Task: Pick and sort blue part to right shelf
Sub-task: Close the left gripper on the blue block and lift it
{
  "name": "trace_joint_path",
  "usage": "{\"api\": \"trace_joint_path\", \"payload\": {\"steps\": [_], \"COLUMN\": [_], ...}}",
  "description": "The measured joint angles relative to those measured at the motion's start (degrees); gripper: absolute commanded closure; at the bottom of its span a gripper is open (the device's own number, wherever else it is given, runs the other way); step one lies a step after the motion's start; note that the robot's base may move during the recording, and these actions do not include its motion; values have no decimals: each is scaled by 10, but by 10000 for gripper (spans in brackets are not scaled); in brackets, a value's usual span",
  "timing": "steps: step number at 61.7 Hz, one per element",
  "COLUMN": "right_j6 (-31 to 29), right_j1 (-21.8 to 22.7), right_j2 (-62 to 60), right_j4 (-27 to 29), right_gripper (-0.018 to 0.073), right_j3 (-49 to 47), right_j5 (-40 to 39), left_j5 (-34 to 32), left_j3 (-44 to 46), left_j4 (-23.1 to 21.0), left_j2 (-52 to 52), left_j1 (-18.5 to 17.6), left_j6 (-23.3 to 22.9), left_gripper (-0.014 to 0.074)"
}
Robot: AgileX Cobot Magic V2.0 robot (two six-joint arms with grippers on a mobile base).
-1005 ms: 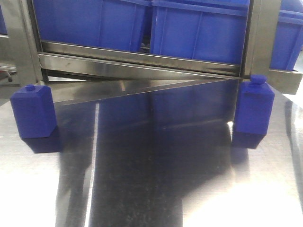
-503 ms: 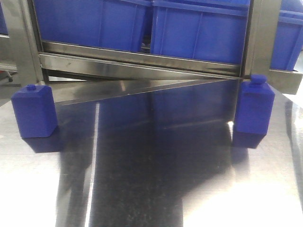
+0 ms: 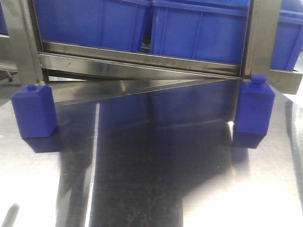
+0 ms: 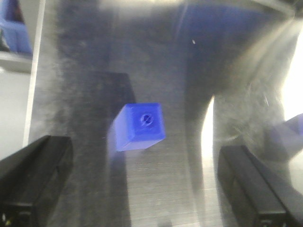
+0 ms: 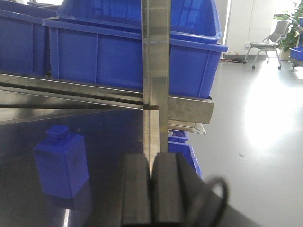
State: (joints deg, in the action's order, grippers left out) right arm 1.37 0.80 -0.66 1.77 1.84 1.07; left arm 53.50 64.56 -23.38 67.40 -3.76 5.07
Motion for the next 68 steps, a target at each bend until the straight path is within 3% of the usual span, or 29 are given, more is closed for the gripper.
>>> {"api": "trace_joint_path", "payload": {"steps": [10,22,30,58,68], "right_j6": [0,0,0,0,0], "right_j1": [0,0,0,0,0], "right_j2": [0,0,0,0,0], "right_j4": [0,0,0,0,0], "right_gripper": [523,523,523,523,523], "right_j3": [0,0,0,0,0], "right_j5": [0,0,0,0,0], "left_j5": [34,86,96,73,59], "left_j3": [86,136,137,141,143], "left_j4": [16,136,165,169,169], "left_j2": [103,206,254,343,347], "left_j1": [-52,-100,-113,-125,-125], "left_j6": [-39,-155,-187,-197,-197], "left_gripper": [-64,-64,-64,-60,20]}}
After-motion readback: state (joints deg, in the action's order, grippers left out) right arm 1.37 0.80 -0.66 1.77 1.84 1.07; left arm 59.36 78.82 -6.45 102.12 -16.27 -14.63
